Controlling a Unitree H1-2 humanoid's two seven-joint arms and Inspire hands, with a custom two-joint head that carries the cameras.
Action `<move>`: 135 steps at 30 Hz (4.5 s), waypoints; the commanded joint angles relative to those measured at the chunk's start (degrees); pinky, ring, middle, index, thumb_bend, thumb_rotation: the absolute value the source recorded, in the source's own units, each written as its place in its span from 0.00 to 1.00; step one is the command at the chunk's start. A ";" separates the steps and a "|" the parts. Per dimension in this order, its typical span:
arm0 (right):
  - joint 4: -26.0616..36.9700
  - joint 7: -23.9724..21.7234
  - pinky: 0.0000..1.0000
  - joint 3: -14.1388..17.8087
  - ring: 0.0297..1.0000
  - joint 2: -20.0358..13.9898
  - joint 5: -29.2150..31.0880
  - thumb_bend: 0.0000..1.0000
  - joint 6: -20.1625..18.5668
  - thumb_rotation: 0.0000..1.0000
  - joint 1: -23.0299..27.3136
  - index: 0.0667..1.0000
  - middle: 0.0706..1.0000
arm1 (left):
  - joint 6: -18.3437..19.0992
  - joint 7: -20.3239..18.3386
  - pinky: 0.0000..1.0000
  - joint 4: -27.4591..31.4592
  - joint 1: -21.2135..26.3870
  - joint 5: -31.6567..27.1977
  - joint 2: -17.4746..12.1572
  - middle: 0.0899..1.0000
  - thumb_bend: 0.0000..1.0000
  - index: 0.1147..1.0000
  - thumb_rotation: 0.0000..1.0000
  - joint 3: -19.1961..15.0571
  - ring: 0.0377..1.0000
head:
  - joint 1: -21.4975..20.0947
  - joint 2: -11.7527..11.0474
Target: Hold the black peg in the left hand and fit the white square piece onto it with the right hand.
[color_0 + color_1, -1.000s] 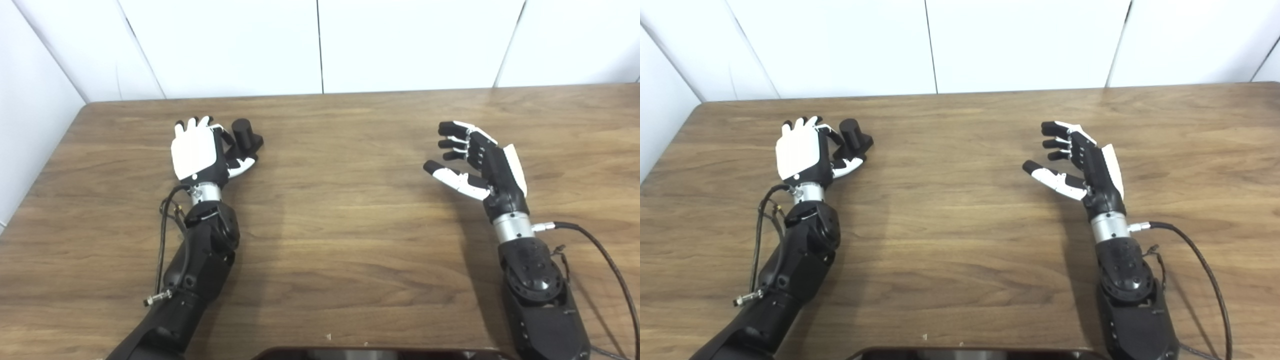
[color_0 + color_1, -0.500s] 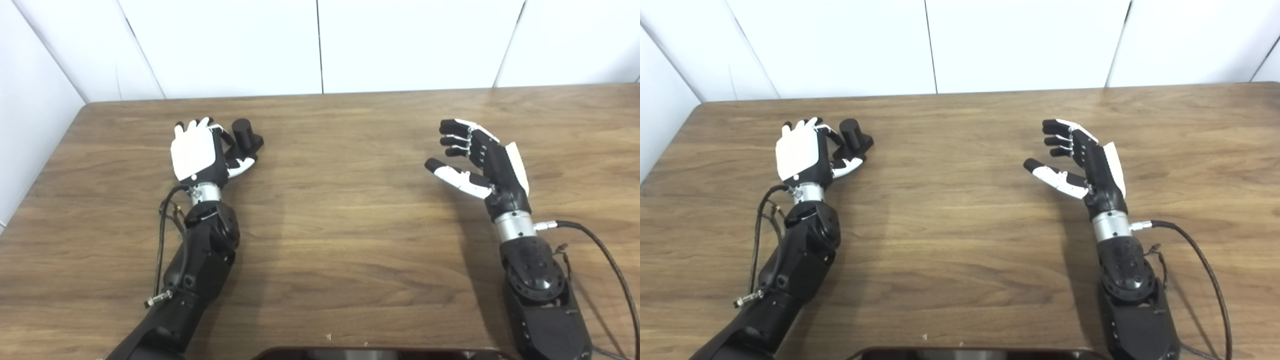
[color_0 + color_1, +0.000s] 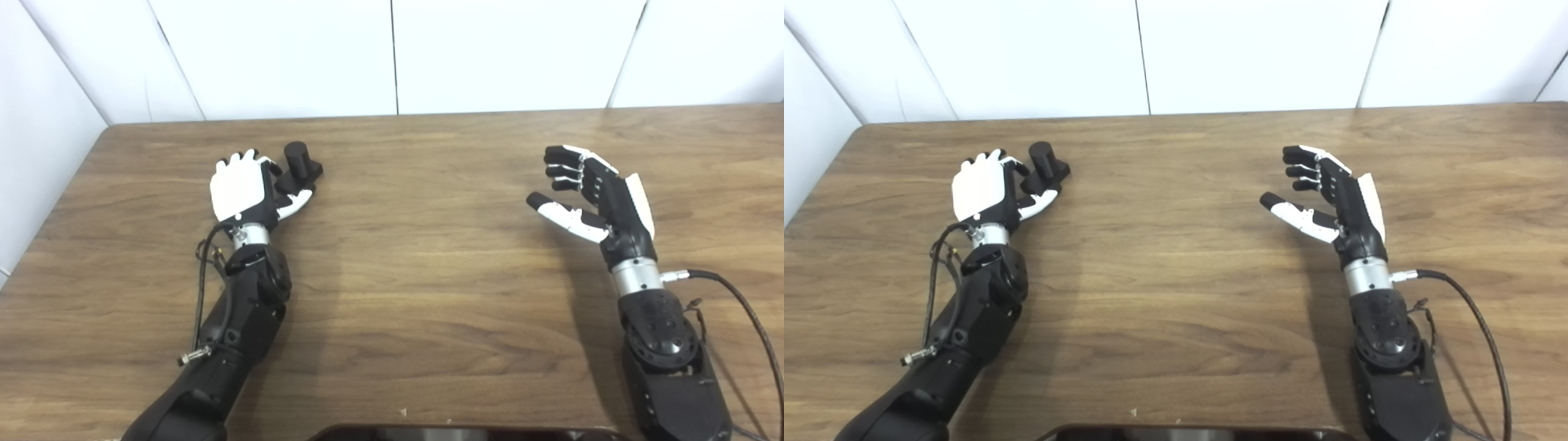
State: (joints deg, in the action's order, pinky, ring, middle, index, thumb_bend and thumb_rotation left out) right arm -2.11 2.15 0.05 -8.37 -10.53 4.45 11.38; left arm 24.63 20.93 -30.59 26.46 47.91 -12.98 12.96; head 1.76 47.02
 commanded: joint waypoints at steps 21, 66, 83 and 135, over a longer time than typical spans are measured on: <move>2.06 1.10 0.67 0.24 0.72 -0.12 -0.94 0.63 1.81 0.37 1.78 0.71 0.73 | 1.01 -0.01 1.00 0.42 0.82 -1.89 -1.09 0.84 0.54 0.43 0.13 -0.31 0.91 | 0.46 0.22; 2.75 0.80 0.67 0.76 0.73 -0.87 -1.14 0.61 1.09 0.37 2.67 0.72 0.73 | -14.76 -16.71 0.99 21.81 -9.14 -11.42 -2.80 0.89 0.51 0.42 0.09 9.10 0.97 | -1.24 0.47; 3.93 0.76 0.65 1.23 0.72 -0.91 -0.71 0.62 0.03 0.40 2.34 0.71 0.74 | -15.31 -20.29 1.00 27.26 -12.64 -11.18 -0.18 0.92 0.52 0.43 0.08 11.99 1.00 | -2.14 0.96; -15.86 -13.86 0.78 -10.12 0.88 -28.35 -18.14 0.70 5.71 0.33 30.03 0.74 0.85 | -16.21 -22.35 1.00 25.42 -13.37 -9.44 1.30 0.92 0.51 0.43 0.08 12.12 1.00 | -9.21 -2.54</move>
State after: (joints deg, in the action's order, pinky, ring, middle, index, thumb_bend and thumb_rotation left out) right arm -18.03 -11.33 -10.16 -35.21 -28.18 8.28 37.47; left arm 8.19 1.39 -2.85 13.89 37.59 -11.46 23.69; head -7.38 44.47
